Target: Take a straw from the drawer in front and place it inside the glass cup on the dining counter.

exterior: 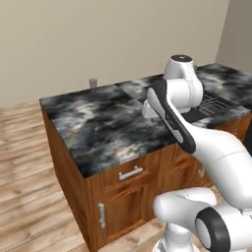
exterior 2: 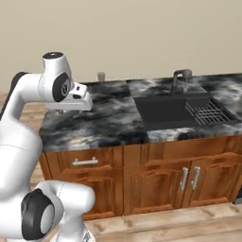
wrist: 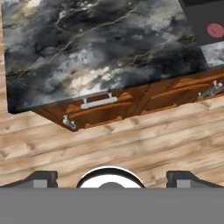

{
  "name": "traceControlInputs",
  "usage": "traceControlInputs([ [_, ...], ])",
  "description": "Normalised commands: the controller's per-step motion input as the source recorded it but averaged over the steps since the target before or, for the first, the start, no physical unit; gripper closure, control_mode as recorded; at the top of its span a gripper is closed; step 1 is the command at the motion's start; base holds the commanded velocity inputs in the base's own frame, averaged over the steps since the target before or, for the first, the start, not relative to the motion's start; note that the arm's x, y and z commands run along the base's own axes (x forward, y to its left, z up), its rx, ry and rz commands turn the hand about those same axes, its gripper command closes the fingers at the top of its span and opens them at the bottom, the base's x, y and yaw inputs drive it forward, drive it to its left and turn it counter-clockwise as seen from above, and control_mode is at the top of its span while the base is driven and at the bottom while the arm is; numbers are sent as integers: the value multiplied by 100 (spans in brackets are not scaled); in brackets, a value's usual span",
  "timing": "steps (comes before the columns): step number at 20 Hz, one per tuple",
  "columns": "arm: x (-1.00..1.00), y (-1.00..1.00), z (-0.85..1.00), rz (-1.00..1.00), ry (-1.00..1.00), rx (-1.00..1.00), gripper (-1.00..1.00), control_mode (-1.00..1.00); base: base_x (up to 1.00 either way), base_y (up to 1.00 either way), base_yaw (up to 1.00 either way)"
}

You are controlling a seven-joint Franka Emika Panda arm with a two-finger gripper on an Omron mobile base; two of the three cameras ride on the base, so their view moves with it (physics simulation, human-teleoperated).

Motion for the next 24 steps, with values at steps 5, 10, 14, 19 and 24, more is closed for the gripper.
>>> traceControlInputs([
  [5,0,0,0,0,0,0,-100,100,0,70,-61],
  [10,0,0,0,0,0,0,-100,100,0,63,-57],
  [14,0,0,0,0,0,0,-100,100,0,56,-51],
  [19,0,0,0,0,0,0,-100,100,0,48,-38],
  [24,0,0,0,0,0,0,-100,100,-10,42,-21],
])
